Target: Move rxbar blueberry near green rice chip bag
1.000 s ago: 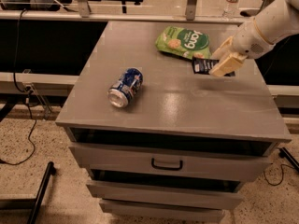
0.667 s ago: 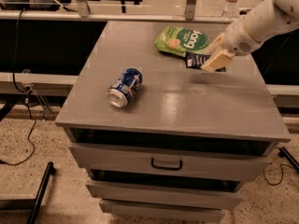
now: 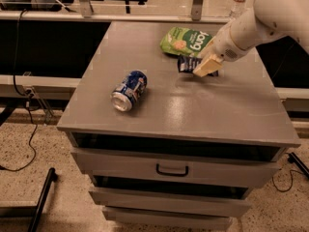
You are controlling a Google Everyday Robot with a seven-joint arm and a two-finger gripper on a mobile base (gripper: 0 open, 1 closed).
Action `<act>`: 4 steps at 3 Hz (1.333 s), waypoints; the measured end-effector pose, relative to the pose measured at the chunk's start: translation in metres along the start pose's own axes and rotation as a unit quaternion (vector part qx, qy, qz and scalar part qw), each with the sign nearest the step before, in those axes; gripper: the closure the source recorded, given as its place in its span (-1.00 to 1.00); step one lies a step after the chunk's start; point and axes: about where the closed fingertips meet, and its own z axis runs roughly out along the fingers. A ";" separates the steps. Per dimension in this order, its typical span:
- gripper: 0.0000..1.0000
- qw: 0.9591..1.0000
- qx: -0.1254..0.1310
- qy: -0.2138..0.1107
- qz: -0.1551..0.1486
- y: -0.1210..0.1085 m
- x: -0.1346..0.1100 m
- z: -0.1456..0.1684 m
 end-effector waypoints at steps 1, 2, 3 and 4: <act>-0.83 1.000 0.009 -0.010 0.004 0.004 -0.001 0.014; -1.00 1.000 0.017 -0.018 0.012 0.005 0.001 0.019; -1.00 0.999 0.028 -0.017 0.023 0.000 0.017 0.003; -1.00 0.998 0.028 -0.006 0.053 -0.011 0.048 -0.023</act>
Offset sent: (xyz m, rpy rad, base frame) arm 0.0067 0.0046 -0.0201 0.0671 -0.0516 -0.0469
